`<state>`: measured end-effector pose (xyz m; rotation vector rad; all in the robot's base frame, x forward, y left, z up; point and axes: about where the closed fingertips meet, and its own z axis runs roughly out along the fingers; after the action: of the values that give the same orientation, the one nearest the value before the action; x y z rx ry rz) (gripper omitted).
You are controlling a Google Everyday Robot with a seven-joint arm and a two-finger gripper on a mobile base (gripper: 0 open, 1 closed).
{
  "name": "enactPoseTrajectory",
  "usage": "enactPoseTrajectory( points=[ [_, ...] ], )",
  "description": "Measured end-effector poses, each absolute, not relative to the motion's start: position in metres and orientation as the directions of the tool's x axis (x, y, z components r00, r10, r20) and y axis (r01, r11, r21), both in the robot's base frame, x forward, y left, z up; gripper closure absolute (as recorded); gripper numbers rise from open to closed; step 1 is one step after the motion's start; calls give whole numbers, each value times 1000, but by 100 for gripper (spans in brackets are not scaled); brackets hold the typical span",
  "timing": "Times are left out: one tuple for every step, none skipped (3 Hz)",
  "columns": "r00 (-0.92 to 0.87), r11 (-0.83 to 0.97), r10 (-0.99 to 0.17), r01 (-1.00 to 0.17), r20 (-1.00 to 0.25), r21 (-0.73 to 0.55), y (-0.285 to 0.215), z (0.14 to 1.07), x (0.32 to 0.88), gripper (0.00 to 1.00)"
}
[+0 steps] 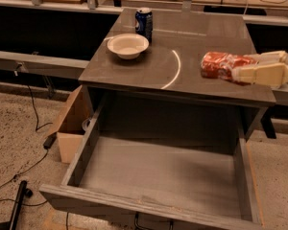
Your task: Place orange into paper bowl
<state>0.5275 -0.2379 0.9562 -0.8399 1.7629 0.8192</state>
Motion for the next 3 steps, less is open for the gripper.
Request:
enactPoseTrajectory(
  points=[
    [-331,418,-126,-872,-935,253,-194,945,475,100],
    [-334,341,-120,-898,-935,277,-155,929,442,100],
    [-309,292,-184,-924,-933,248,-106,878,435,100]
  ],
)
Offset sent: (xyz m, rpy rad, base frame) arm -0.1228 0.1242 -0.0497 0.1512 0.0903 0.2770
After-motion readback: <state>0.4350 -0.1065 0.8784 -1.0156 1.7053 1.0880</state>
